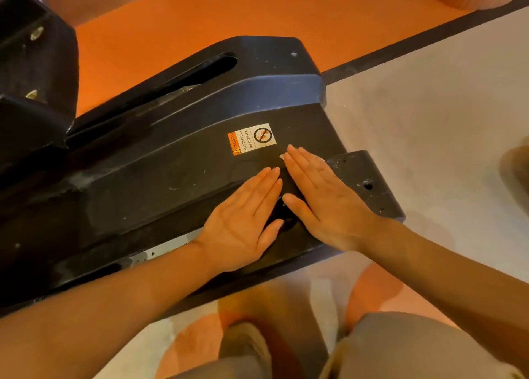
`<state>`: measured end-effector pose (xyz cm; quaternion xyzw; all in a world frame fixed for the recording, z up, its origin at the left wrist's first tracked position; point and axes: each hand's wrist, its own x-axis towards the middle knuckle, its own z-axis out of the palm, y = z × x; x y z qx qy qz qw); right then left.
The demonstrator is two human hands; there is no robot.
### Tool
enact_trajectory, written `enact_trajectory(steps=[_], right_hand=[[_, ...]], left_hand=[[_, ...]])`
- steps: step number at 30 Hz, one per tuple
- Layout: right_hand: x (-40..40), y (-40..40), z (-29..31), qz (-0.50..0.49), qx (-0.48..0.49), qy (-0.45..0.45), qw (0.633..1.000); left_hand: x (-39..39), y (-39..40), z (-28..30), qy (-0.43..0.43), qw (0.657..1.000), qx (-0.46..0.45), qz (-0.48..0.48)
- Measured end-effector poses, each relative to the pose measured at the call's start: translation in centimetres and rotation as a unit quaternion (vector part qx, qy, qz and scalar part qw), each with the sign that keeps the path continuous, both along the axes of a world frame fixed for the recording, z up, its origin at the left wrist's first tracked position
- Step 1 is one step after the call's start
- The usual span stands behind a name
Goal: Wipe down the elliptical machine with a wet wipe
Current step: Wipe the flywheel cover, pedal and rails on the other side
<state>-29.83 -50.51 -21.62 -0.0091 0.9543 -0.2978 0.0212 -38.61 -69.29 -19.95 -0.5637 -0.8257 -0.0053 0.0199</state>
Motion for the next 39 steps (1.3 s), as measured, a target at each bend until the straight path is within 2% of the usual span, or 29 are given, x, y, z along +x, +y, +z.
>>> enact_trajectory(steps=[4, 10, 14, 19, 26, 35, 39], right_hand=[[4.2, 0.0, -0.3, 0.032, -0.002, 0.022, 0.999], [8.1, -1.1, -0.8, 0.018, -0.035, 0.014, 0.999], [7.3, -1.6, -0.6, 0.001, 0.003, 0.031, 1.000], [4.9, -2.4, -0.4, -0.072, 0.014, 0.031, 0.997], [8.7, -3.4, -1.7, -0.024, 0.084, 0.068, 0.994], [8.1, -3.1, -1.8, -0.079, -0.014, 0.196, 0.977], [8.3, -3.8, -2.3, -0.087, -0.010, 0.170, 0.981]], left_hand=[[0.0, 0.1, -0.3, -0.013, 1.000, 0.013, -0.010], [0.4, -0.2, -0.9, -0.031, 0.997, 0.068, -0.008], [1.1, -0.1, -0.7, -0.044, 0.995, 0.082, 0.026], [1.8, 0.1, -1.1, -0.095, 0.990, 0.090, 0.055], [2.2, -0.5, -1.6, -0.120, 0.986, 0.100, 0.060], [3.1, -0.1, -1.7, -0.158, 0.977, 0.104, 0.103], [3.4, -0.3, -1.9, -0.151, 0.977, 0.113, 0.101]])
